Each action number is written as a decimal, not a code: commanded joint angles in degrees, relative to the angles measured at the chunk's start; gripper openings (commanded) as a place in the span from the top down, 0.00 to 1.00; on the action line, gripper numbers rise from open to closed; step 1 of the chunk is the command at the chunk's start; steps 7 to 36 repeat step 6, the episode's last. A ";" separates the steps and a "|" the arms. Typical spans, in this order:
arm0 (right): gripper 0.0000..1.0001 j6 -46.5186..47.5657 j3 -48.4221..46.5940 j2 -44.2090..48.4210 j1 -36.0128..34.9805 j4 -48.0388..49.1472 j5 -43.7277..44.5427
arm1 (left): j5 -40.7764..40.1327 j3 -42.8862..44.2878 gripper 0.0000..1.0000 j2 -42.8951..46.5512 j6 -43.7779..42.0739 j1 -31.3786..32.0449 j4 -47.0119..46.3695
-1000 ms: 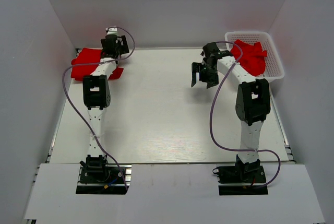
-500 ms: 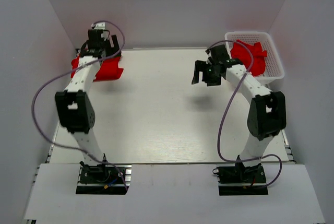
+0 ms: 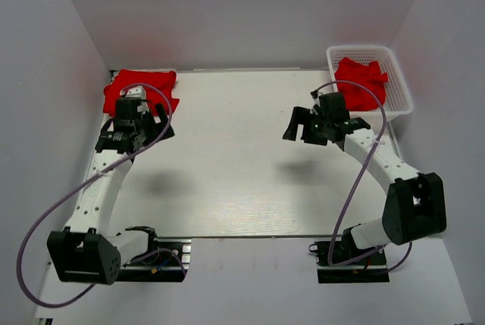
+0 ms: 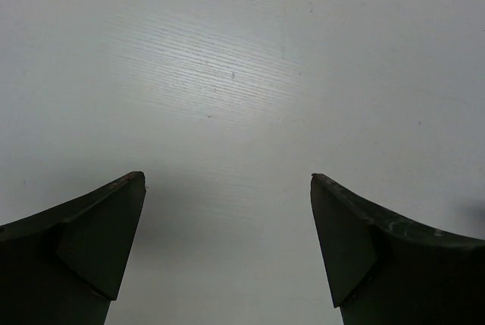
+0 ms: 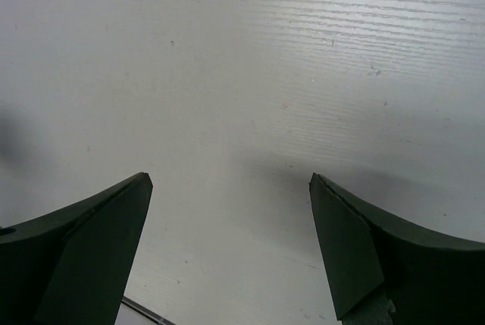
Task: Fold and stack the t-shirts
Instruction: Put the neatly folded tshirt into the corner of the board with the left arm
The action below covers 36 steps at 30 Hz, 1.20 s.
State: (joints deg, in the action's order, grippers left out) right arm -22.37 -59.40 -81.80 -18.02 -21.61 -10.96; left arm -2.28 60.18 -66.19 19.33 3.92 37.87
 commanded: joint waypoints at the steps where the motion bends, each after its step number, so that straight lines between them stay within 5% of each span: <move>1: 0.10 -0.92 1.12 3.57 -0.08 5.35 -0.99 | -0.35 -1.12 0.00 4.23 1.67 -0.06 2.03; 36: 0.10 -0.04 0.77 5.07 0.00 5.52 -0.11 | -0.88 -2.70 0.00 6.68 1.67 -0.06 1.34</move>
